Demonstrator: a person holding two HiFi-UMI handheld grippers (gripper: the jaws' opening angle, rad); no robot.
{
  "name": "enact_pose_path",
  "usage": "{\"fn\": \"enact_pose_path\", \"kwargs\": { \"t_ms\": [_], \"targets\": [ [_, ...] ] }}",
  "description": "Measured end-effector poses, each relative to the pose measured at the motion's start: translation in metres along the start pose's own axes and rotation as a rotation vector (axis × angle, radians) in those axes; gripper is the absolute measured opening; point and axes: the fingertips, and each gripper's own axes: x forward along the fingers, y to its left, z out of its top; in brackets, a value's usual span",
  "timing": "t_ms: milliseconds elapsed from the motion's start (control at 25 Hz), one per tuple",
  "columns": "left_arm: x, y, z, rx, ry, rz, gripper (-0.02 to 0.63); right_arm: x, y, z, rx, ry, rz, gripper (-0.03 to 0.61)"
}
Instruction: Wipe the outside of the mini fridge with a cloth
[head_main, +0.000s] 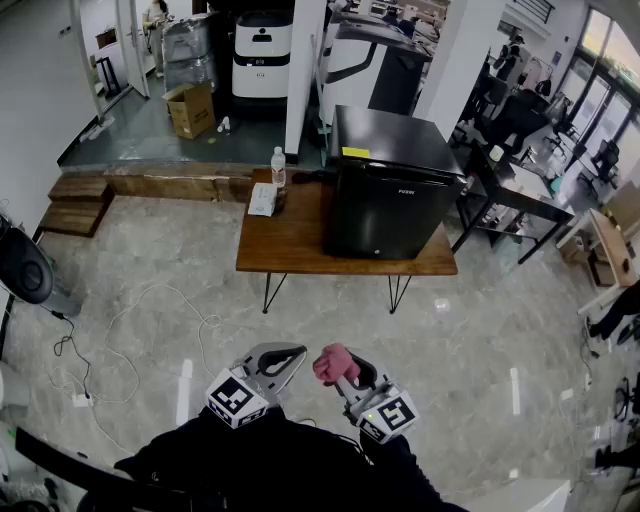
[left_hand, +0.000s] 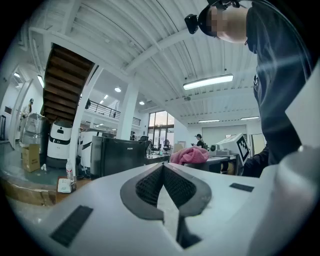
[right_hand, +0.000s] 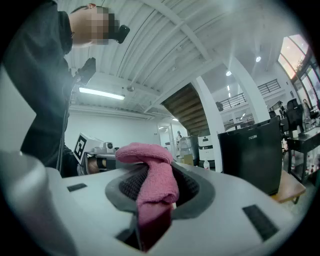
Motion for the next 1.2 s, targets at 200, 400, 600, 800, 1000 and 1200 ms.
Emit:
{"fn": "enact_pose_path", "kwargs": {
  "t_ms": [200,400,600,800,1000,1200],
  "targets": [
    [-0.001,-0.002,0.003,0.009,0.002,0.002,0.006,-0.002,0.003,0.002,-0.008,-0.011,0.005,0.121],
    [-0.001,-0.008,0.000,0.014,0.027,-0.006,0.006,-0.002,0.002,0.003,0.001,-0.018,0.009,0.121],
    [0.002,-0.007,-0.005,-0.009,0.034,-0.010,0.006,0.000,0.001,-0.004,0.004,0.002,0.019,0.121],
    [0.003,-0.001,0.002,0.010,0.030,0.014,0.006,0.002,-0.005,0.000,0.030,-0.014,0.016,0.121],
    [0.009,0.021,-0.005,-0.006,0.061,0.035,0.006,0.017,-0.021,-0.005,0.035,0.005,0.008,0.123],
    [0.022,0.055,-0.010,-0.008,0.074,0.033,0.006,0.044,-0.040,-0.013,0.049,0.038,0.001,0.123]
  ]
}}
